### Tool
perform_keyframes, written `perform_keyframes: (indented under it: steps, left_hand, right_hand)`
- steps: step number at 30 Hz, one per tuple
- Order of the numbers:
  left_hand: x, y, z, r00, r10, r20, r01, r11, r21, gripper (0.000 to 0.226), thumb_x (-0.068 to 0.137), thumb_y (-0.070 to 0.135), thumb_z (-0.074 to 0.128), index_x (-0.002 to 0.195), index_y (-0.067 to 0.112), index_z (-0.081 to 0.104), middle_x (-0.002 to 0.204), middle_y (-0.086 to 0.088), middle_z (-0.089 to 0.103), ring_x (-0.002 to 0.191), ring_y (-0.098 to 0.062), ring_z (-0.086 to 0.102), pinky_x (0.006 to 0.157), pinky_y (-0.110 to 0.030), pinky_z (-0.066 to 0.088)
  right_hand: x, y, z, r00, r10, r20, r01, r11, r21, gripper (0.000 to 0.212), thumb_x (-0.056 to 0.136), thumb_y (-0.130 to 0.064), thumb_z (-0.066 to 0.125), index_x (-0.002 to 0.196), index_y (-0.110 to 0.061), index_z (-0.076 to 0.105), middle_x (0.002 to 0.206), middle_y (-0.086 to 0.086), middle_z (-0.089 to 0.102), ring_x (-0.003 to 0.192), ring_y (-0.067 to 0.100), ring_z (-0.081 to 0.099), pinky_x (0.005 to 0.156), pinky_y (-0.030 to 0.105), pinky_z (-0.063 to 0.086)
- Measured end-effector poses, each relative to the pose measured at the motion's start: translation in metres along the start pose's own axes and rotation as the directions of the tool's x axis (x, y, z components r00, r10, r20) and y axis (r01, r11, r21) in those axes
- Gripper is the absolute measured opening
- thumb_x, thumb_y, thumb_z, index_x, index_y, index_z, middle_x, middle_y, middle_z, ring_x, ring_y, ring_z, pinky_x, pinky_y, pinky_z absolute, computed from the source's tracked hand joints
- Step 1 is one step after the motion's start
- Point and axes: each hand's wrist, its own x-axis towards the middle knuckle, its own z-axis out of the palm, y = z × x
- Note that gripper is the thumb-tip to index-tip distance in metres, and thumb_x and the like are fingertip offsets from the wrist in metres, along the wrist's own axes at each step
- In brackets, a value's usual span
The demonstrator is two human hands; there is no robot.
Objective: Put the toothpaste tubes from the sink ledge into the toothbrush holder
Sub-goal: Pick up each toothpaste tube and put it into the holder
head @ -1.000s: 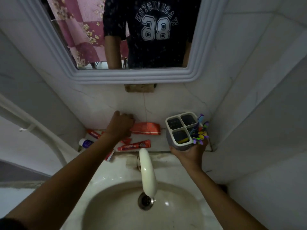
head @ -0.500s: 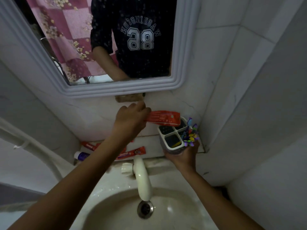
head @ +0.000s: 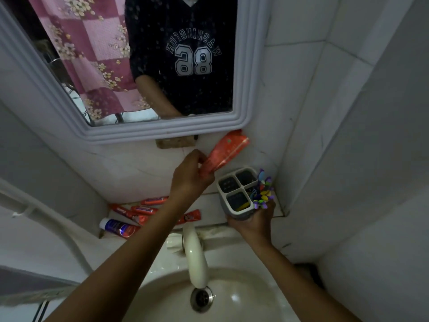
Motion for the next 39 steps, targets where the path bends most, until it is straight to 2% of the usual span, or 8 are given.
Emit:
perform_keyframes:
  steps: [4,8,12,17,20,26,29,39]
  left_hand:
    - [0.002,0.005,0.013,0.969,-0.085,0.233,0.190,0.859,-0.476,0.045,0.079,0.006,0.076,0.117,0.014,0.051,0.112,-0.005,0.060,0.084,-0.019,0.070,0.057,-0.015,0.053]
    - [0.011,0.022,0.026,0.926,0.094,0.366,0.103,0.869,-0.484,0.054,0.082,-0.001,0.071,0.130,0.011,0.049,0.119,-0.015,0.055,0.099,-0.032,0.070,0.080,-0.028,0.059]
    - [0.028,0.039,0.047,0.932,0.109,0.345,0.090,0.853,-0.514,0.047,0.077,0.004,0.077,0.117,0.012,0.055,0.105,0.000,0.060,0.099,-0.023,0.066,0.091,-0.033,0.055]
    - [0.041,0.036,0.064,0.937,0.077,0.342,-0.064,0.997,-0.049,0.062,0.066,0.038,0.084,0.121,0.021,0.060,0.111,0.000,0.070,0.101,-0.019,0.065,0.089,-0.038,0.054]
    - [0.038,0.029,0.064,0.953,0.088,0.291,-0.083,0.996,-0.028,0.055,0.071,0.042,0.080,0.120,0.024,0.061,0.116,0.001,0.068,0.103,-0.016,0.064,0.088,-0.034,0.053]
    - [0.011,-0.032,0.009,0.974,-0.086,0.209,0.104,0.992,-0.076,0.025,0.079,0.027,0.077,0.103,0.024,0.069,0.093,0.005,0.072,0.085,-0.014,0.070,0.077,-0.030,0.057]
    - [-0.018,-0.087,-0.023,0.943,-0.295,0.156,0.305,0.952,-0.041,0.019,0.083,0.022,0.072,0.102,0.025,0.069,0.094,0.005,0.071,0.078,-0.012,0.069,0.060,-0.026,0.056]
    - [-0.086,-0.171,-0.017,0.969,-0.245,0.007,0.218,0.874,0.435,0.022,0.084,0.025,0.067,0.105,0.019,0.069,0.108,-0.006,0.070,0.092,-0.025,0.067,0.075,-0.035,0.056]
  right_hand:
    - [-0.002,-0.004,0.000,0.999,-0.037,0.015,0.037,0.999,0.011,0.110,0.045,-0.026,0.105,0.139,0.003,0.056,0.133,0.009,0.062,0.123,0.013,0.065,0.101,-0.006,0.042]
    - [-0.005,-0.006,0.001,0.996,-0.084,-0.011,0.084,0.996,-0.018,0.109,0.049,-0.045,0.094,0.141,-0.004,0.053,0.136,0.014,0.059,0.129,0.025,0.064,0.106,-0.005,0.039]
    - [-0.005,-0.011,-0.001,0.990,-0.141,-0.031,0.140,0.990,-0.018,0.114,0.050,-0.017,0.106,0.145,-0.019,0.042,0.135,0.009,0.056,0.128,0.023,0.066,0.109,0.013,0.051]
    - [-0.002,-0.007,-0.002,1.000,-0.022,-0.007,0.021,0.997,-0.070,0.112,0.051,-0.023,0.106,0.144,-0.002,0.048,0.135,0.017,0.065,0.125,0.025,0.070,0.107,0.037,0.062]
    - [0.001,0.000,-0.003,0.997,0.070,0.043,-0.067,0.996,-0.061,0.120,0.050,-0.034,0.106,0.151,-0.008,0.047,0.143,0.013,0.062,0.130,0.025,0.067,0.109,0.047,0.060]
    - [0.007,0.017,-0.011,0.955,0.196,0.222,-0.204,0.979,0.015,0.098,0.070,-0.064,0.094,0.147,-0.012,0.062,0.137,0.016,0.073,0.130,0.026,0.071,0.109,0.025,0.057]
    - [0.001,0.023,-0.016,0.931,0.238,0.276,-0.235,0.971,-0.044,0.136,0.039,-0.092,0.082,0.139,-0.002,0.064,0.122,0.011,0.077,0.113,0.022,0.076,0.080,0.001,0.054]
    - [-0.006,0.010,-0.007,0.959,0.100,0.267,-0.085,0.994,-0.069,0.110,0.044,-0.029,0.103,0.143,-0.010,0.057,0.137,0.005,0.072,0.131,0.018,0.070,0.111,0.043,0.060]
